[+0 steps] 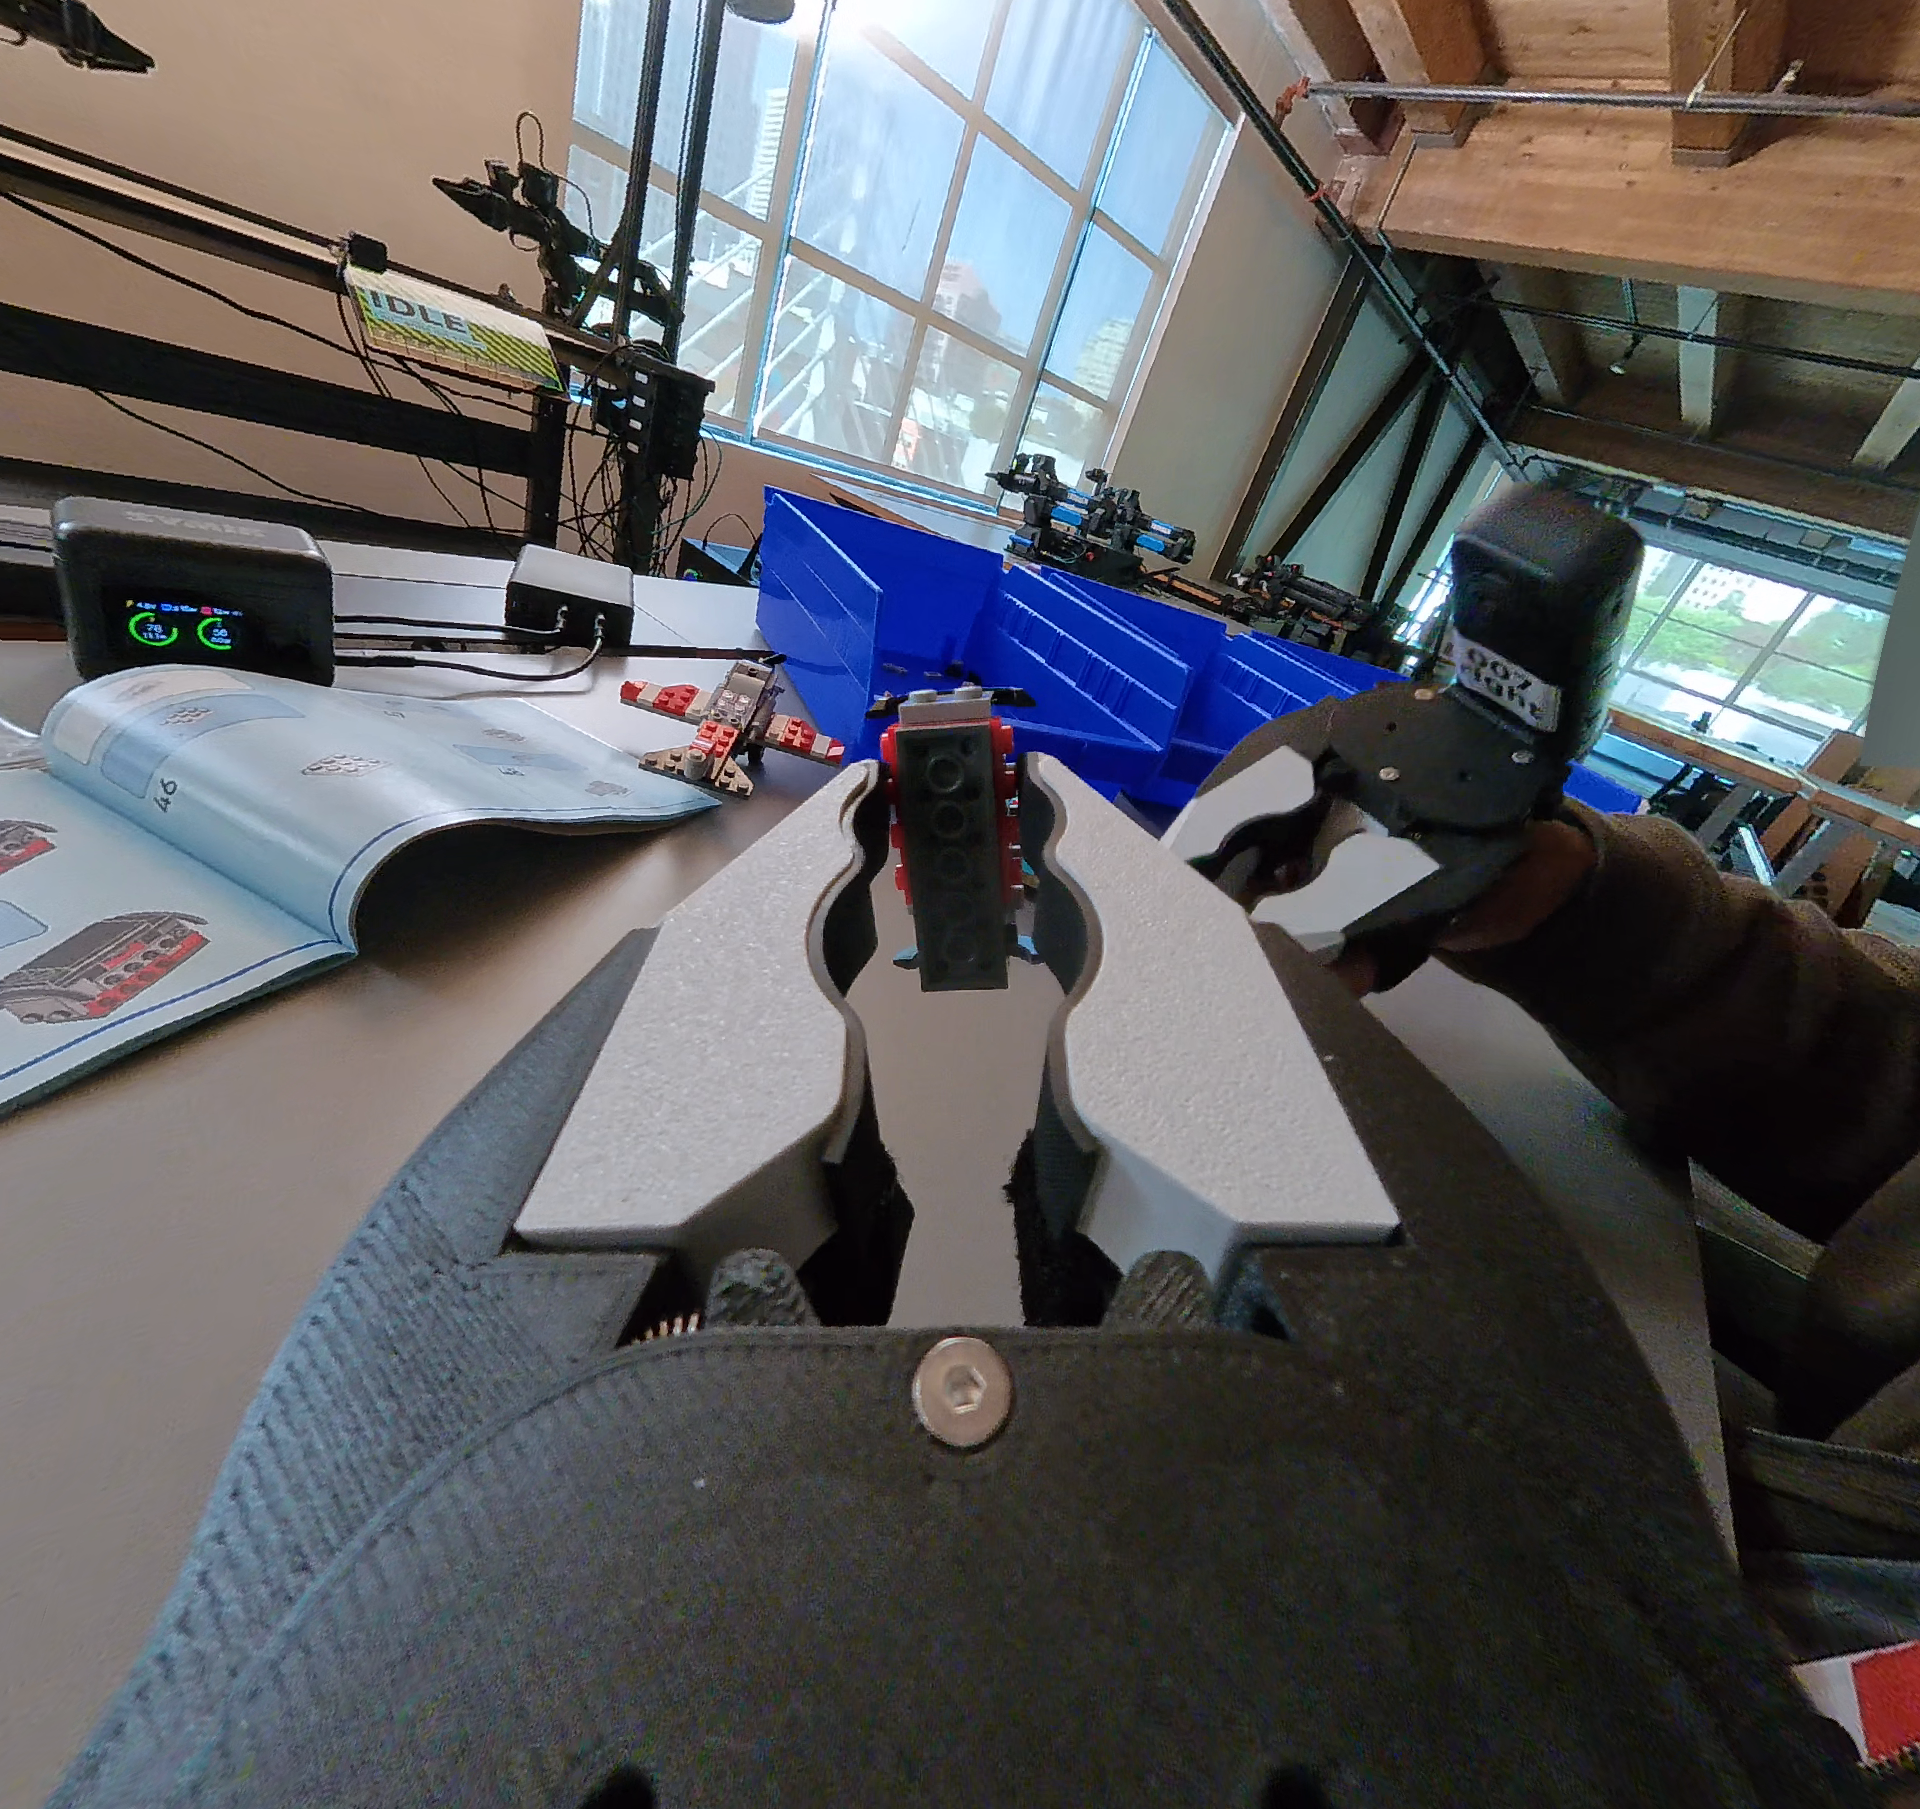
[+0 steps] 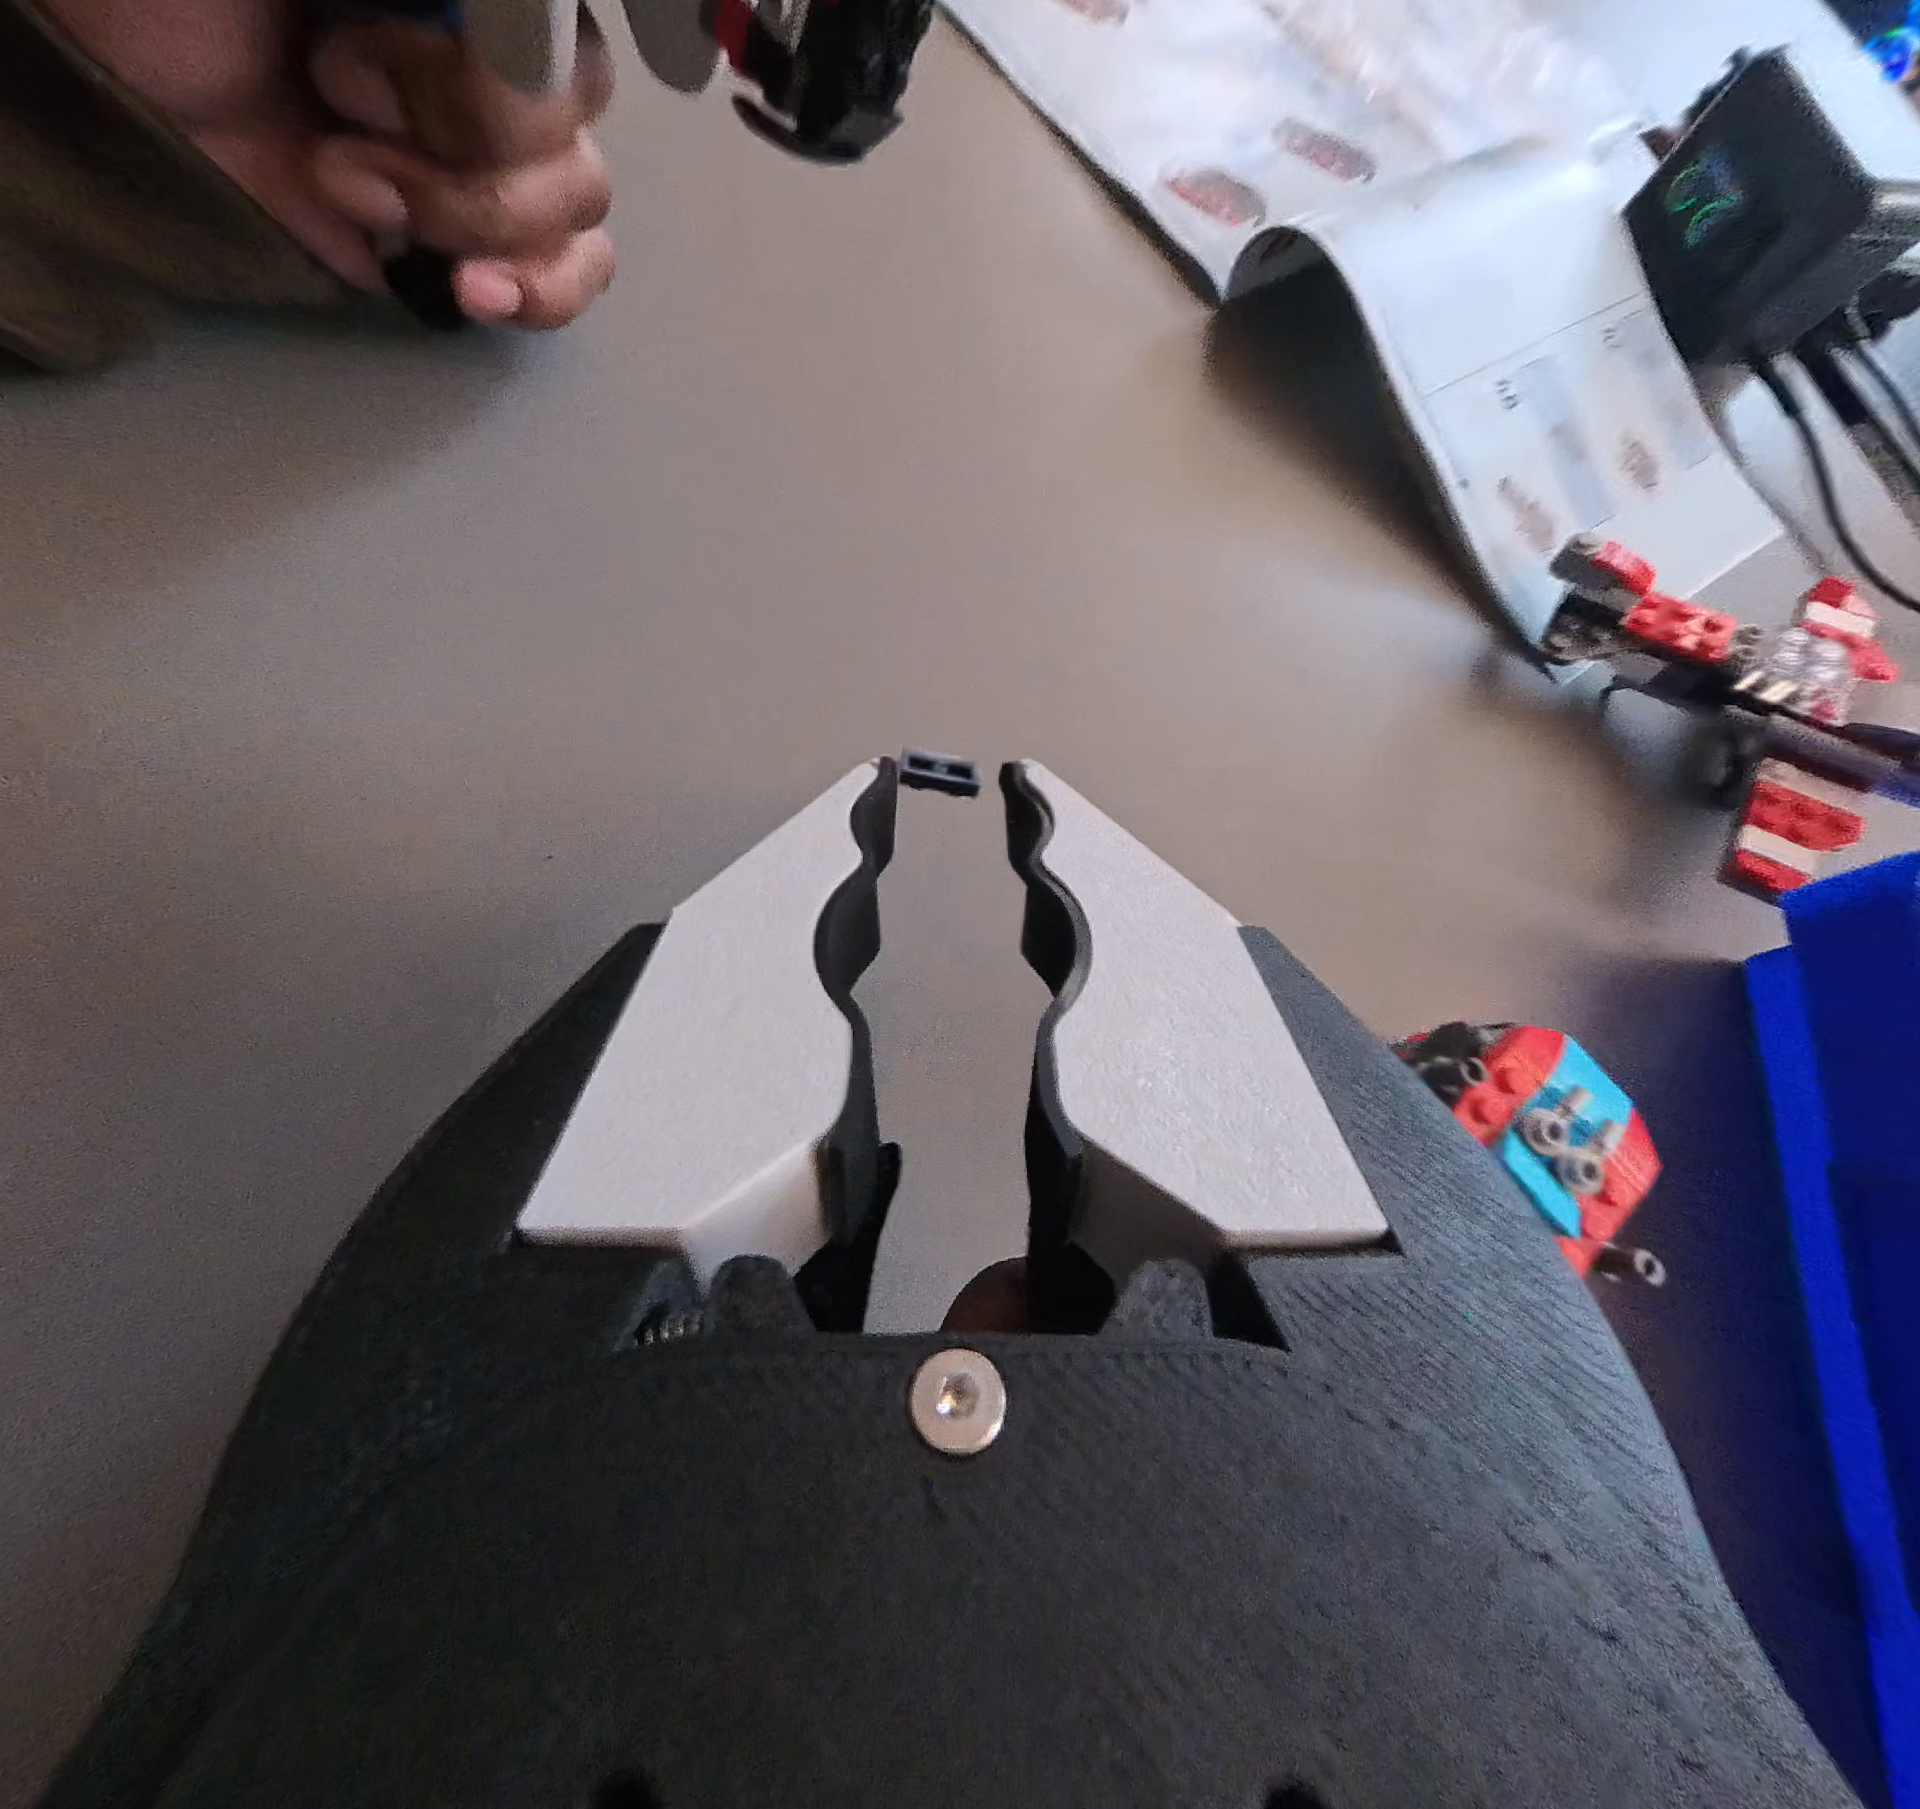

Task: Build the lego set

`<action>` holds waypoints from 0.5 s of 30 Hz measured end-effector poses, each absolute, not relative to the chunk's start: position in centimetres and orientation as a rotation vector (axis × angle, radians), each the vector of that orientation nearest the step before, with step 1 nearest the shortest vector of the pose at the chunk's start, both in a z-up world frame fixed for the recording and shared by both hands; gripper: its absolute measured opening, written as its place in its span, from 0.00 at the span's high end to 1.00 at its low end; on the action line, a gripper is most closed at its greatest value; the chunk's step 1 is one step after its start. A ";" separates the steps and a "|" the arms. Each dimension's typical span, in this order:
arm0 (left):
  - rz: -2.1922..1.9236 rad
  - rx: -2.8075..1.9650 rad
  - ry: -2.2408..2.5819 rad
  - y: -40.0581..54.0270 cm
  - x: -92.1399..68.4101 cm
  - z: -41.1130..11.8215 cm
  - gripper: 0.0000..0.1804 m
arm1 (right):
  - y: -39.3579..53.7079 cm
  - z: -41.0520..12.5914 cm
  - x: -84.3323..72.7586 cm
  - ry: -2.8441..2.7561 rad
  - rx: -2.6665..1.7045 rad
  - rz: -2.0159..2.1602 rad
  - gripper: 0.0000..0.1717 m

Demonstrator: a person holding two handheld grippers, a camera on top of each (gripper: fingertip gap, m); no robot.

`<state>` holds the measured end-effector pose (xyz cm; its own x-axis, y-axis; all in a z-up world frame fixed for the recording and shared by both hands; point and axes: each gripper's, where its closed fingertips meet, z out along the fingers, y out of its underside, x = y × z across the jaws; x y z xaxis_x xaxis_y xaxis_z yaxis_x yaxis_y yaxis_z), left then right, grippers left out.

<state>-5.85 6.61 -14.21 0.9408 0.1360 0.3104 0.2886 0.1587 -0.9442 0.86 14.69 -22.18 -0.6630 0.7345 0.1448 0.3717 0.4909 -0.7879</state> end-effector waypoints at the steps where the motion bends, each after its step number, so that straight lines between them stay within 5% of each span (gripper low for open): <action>1: -0.113 -1.417 -0.359 6.6 -5.8 -14.2 0.86 | 14.9 -21.8 1.0 -2.257 -0.912 1.050 0.85; 15: -0.109 -1.424 -0.362 6.7 -5.8 -14.3 0.86 | 14.2 -24.8 3.2 -2.381 -0.972 1.043 0.84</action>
<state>-5.81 6.70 -14.34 0.9406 0.1404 0.3092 0.2881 0.1518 -0.9455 3.19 14.19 -24.77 -0.6965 0.7156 0.0525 0.4467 0.4897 -0.7488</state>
